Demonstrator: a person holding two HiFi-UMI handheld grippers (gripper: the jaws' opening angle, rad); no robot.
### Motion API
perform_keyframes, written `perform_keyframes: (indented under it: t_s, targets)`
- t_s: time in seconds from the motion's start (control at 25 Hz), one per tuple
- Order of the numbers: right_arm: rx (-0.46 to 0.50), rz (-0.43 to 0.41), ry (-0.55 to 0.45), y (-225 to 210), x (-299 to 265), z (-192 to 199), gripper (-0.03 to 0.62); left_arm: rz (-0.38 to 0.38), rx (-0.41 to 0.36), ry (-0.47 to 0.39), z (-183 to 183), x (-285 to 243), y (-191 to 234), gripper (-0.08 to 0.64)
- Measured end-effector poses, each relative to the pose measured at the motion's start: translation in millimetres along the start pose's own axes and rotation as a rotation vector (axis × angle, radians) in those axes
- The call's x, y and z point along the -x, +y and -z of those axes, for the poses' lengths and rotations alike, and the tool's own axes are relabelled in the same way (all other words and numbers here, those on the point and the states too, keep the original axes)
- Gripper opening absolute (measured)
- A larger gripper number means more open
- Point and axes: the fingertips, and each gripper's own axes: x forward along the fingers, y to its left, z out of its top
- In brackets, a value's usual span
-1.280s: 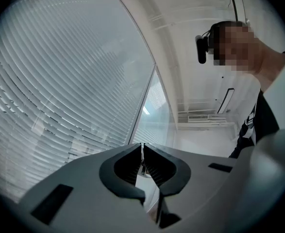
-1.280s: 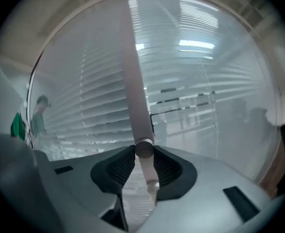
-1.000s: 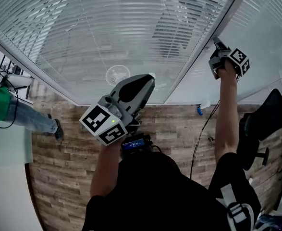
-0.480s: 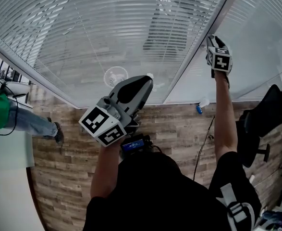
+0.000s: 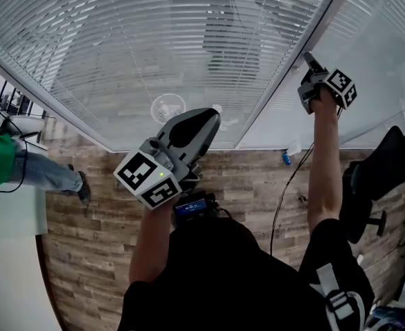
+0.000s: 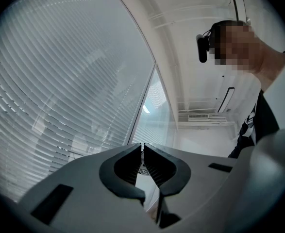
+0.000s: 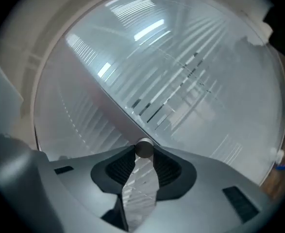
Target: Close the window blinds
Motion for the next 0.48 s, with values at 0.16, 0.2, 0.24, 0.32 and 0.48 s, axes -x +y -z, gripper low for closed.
perform_keyframes:
  t_s: [0.16,0.2,0.24,0.32,0.48]
  targets:
    - [-0.249,-0.063,-0.022,-5,0,0,0.124,0.002,-0.001,0.001,0,0,-1,0.018]
    - [-0.254,-0.074,-0.022,-4,-1,0,0.124,0.002,-0.001,0.001,0,-1,-1,0.018]
    - [-0.212,-0.076,-0.019,-3,-1,0,0.124,0.002,-0.002,0.002,1,-1,-1,0.018]
    - [0.052,-0.025,-0.004,2,1,1,0.127,0.003,-0.001,0.004,2,0,-2,0.018]
    - [0.787,0.21,0.034,6,4,2,0.164,0.005,0.002,0.009,3,-1,-1,0.018]
